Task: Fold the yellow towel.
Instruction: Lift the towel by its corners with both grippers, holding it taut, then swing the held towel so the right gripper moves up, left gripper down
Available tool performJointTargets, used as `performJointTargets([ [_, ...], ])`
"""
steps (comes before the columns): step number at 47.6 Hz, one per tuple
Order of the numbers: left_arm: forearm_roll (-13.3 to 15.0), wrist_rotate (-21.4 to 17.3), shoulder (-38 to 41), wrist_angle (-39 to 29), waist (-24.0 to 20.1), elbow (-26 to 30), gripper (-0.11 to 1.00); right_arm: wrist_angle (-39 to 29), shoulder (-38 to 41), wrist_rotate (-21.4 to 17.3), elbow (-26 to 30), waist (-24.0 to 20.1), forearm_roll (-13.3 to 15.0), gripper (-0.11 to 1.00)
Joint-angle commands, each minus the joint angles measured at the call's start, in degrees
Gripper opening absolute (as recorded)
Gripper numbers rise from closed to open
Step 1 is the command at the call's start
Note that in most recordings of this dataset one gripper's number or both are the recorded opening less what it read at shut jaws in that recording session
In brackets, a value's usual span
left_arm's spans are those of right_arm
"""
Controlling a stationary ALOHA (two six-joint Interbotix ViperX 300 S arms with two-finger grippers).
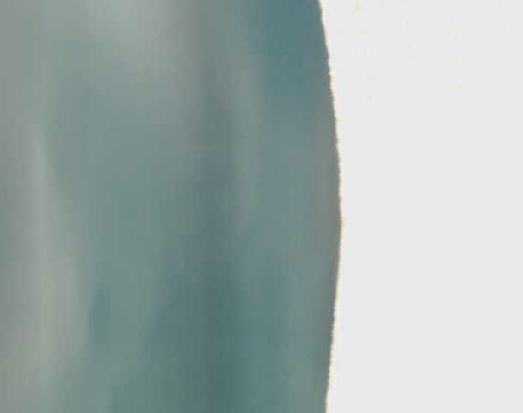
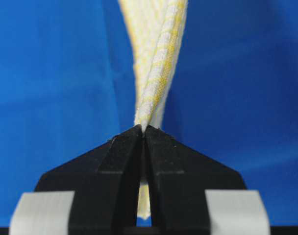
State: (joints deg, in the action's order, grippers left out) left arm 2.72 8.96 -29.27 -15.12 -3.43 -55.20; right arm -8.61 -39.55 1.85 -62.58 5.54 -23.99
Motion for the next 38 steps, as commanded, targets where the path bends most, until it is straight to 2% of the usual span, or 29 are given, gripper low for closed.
performJointTargets([
  [1,-0.1,0.1,-2.5,0.4,-0.3,0.2,0.02,0.1,-1.0,-0.1,0.8,0.1,0.2,0.01],
  [10,-0.1,0.5,-3.5,1.2,-0.2,-0.6,0.02,1.6,0.5,-0.1,1.0,1.4,0.5,0.01],
  [15,-0.1,0.6,-2.6,3.6,0.8,-0.6,0.02,4.0,3.0,0.0,1.3,4.0,1.0,0.01],
  [30,0.2,0.7,3.6,13.4,9.0,1.4,0.02,8.4,12.0,0.0,4.9,14.5,3.0,0.01],
  [38,0.0,0.6,8.2,15.5,12.3,4.7,0.02,9.2,17.0,0.1,8.2,19.2,4.8,0.01],
])
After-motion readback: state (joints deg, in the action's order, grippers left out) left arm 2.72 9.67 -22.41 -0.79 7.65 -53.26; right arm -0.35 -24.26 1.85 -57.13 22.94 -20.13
